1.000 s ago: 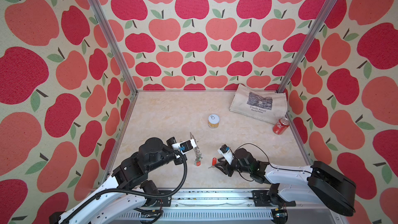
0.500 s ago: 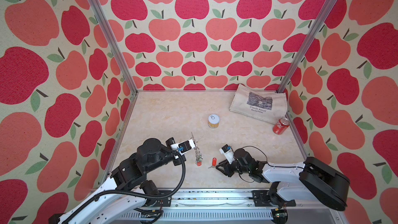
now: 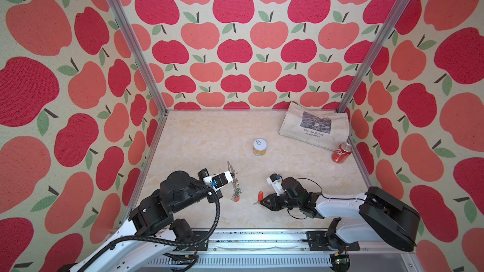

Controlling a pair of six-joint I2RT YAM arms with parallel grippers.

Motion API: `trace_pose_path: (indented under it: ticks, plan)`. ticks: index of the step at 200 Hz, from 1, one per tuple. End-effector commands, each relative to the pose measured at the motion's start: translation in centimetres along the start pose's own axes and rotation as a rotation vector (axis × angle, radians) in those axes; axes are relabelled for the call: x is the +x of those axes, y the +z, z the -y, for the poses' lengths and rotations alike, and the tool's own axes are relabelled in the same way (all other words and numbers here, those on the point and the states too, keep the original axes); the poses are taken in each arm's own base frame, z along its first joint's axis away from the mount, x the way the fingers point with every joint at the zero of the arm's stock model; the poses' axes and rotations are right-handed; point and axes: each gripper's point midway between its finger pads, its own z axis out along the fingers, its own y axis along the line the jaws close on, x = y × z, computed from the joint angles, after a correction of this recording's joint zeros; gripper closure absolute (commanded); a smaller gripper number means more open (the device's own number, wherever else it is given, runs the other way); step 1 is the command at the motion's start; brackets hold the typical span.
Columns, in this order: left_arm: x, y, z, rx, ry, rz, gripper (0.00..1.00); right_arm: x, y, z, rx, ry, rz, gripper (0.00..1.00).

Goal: Put the keys on the keyring

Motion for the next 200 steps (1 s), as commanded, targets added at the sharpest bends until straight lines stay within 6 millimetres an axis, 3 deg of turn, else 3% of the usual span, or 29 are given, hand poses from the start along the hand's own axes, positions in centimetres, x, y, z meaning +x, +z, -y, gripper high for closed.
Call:
trace_pose_path:
  ticks: [1,200]
  plan:
    - [0.4,-0.2,0.4,0.012,-0.008,-0.003,1.00,1.5,-0.3,2.5,0.114,0.066,-0.048,0.69]
    - [0.7,-0.4,0.2,-0.001,-0.012,-0.010,1.00,-0.1,0.8,2.0,0.105,0.010,0.002,0.82]
